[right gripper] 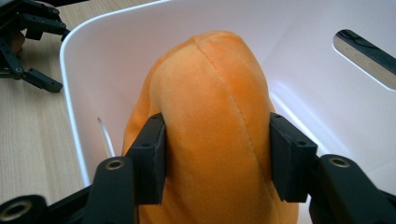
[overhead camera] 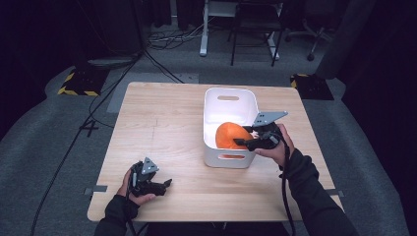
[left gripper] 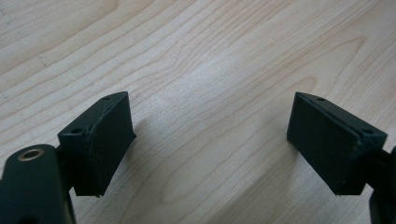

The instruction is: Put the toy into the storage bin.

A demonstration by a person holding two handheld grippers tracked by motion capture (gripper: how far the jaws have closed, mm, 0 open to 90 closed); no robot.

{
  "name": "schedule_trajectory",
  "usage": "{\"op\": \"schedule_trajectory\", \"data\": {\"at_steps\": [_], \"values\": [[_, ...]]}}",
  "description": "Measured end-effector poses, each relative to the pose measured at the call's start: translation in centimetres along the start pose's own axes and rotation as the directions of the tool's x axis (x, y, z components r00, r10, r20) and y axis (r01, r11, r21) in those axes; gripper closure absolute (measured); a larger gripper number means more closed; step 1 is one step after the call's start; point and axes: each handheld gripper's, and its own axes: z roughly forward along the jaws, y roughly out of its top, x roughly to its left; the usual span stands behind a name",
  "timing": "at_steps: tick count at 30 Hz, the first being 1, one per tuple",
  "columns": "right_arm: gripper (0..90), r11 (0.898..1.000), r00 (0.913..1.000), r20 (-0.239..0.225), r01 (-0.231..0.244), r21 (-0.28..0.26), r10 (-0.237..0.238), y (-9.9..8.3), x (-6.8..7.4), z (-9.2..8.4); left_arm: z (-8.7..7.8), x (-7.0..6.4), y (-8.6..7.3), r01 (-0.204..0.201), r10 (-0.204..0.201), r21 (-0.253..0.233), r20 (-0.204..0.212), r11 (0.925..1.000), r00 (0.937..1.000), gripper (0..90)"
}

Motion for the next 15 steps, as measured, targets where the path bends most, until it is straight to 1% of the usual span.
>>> {"op": "schedule_trajectory", "data": {"at_steps": [2, 3, 4, 8, 9, 11, 15], "values": [[44.6, 1.0, 1.0, 0.001, -0.001, 0.008, 0.001, -0.01, 0.0, 0.02, 0.0, 0.0, 0.0, 0.0, 0.0, 0.0, 0.0, 1.0, 1.0, 14.8], [43.0, 1.0, 1.0, 0.003, -0.006, 0.019, 0.006, -0.01, 0.05, 0.06, 0.0, 0.0, 0.0, 0.0, 0.0, 0.0, 0.0, 1.0, 1.0, 14.8], [41.2, 0.999, 1.0, -0.003, -0.005, 0.043, 0.005, -0.06, 0.05, 0.17, 0.0, 0.0, 0.0, 0.0, 0.0, 0.0, 0.0, 1.0, 1.0, 14.8], [40.6, 0.998, 0.9999, -0.01, -0.002, 0.063, 0.003, -0.14, -0.01, 0.25, 0.0, -0.01, 0.0, 0.002, -0.002, 0.0, 0.0, 1.0, 1.0, 14.8], [40.7, 0.998, 0.9997, -0.017, -0.015, 0.059, 0.016, -0.16, -0.01, 0.29, 0.0, 0.0, 0.0, 0.001, -0.001, 0.0, 0.0, 1.0, 1.0, 14.8], [42.0, 0.998, 0.9995, -0.027, -0.016, 0.062, 0.018, -0.21, -0.09, 0.3, 0.0, -0.01, 0.0, 0.002, -0.002, 0.0, 0.0, 1.0, 1.0, 14.8], [42.0, 0.998, 0.9996, -0.025, -0.009, 0.064, 0.011, -0.23, -0.17, 0.28, 0.0, 0.0, 0.0, 0.001, -0.001, 0.0, 0.0, 1.0, 1.0, 14.8]]}}
